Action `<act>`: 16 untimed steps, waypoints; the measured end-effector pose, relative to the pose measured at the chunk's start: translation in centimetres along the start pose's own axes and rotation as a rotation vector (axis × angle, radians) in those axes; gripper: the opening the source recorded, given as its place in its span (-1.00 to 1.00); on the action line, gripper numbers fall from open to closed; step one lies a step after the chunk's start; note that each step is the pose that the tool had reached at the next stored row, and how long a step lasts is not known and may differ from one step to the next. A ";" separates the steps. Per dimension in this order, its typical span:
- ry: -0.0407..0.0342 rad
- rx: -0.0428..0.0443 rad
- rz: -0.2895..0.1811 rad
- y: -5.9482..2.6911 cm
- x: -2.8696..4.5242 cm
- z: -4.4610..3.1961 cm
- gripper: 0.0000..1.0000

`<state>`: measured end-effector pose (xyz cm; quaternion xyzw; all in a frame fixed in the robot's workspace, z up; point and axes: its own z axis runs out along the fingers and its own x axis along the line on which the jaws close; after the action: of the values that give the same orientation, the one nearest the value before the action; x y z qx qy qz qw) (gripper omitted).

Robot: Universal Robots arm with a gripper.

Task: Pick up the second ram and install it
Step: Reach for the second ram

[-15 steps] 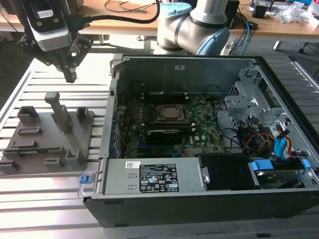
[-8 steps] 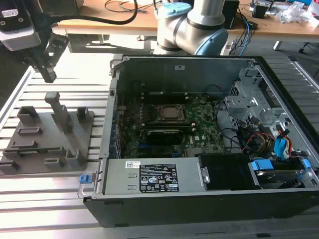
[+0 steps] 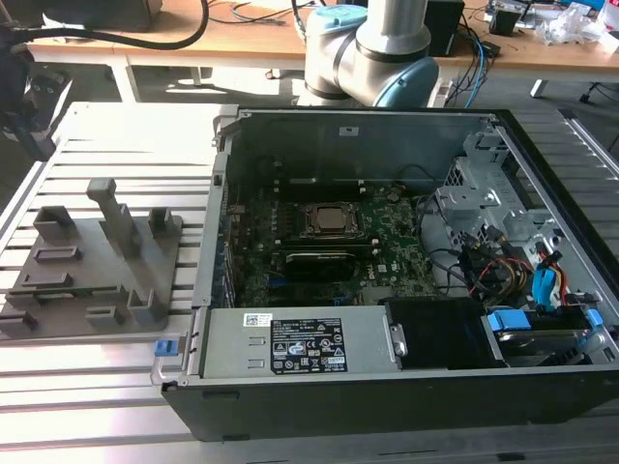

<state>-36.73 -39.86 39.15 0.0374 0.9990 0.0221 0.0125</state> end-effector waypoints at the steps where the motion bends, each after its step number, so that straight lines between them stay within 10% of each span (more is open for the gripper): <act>1: -0.0001 -0.0001 0.000 0.00 0.00 0.00 -0.79; 8: 0.0001 0.0000 0.000 -0.20 0.13 -0.01 -0.79; 16: -0.0002 0.0008 0.000 -3.85 1.06 -0.03 -0.79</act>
<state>-38.07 -43.62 38.98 0.0374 0.9990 0.0217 0.0126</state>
